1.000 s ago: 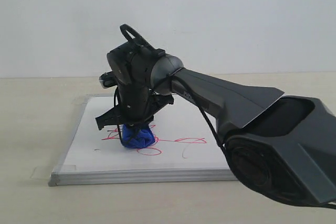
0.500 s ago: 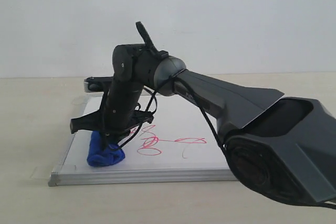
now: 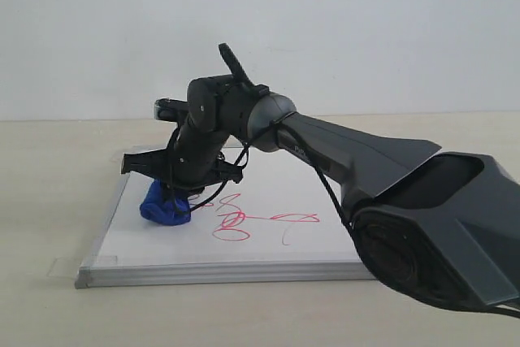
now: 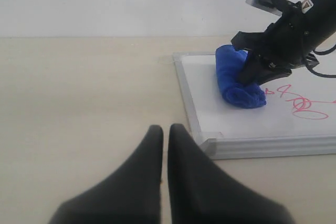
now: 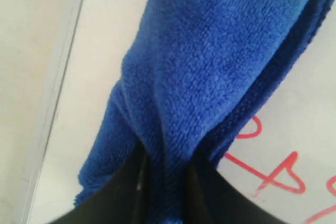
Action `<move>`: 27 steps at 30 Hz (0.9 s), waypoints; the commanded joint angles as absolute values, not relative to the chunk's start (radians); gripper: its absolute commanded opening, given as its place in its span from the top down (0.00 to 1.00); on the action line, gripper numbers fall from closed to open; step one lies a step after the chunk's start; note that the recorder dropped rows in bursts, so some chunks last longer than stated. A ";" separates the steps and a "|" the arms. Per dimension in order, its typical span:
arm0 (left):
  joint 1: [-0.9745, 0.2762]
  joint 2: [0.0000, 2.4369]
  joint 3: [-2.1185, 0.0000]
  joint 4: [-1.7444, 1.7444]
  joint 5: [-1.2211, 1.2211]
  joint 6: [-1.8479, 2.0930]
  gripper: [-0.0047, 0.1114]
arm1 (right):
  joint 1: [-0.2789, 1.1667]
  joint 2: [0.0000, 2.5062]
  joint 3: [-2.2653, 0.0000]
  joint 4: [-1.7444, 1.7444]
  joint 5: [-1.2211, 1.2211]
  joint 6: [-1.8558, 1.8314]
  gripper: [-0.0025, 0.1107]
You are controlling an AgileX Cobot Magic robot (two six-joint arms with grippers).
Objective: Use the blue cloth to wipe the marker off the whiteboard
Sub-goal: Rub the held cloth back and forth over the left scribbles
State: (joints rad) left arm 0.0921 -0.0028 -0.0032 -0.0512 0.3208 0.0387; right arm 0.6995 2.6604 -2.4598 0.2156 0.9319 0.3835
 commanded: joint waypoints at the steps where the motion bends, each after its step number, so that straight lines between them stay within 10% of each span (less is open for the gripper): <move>1: 0.084 0.000 0.000 -0.063 0.315 0.043 0.93 | 0.708 2.662 -2.454 0.388 0.954 0.242 0.98; 27: 0.084 0.000 0.000 -0.063 0.315 0.043 0.93 | 0.699 2.662 -2.454 0.295 0.944 0.310 0.98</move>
State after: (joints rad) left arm 0.0921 -0.0028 -0.0032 -0.0512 0.3208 0.0387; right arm 0.6861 2.6506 -2.4635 0.1972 1.0441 0.3851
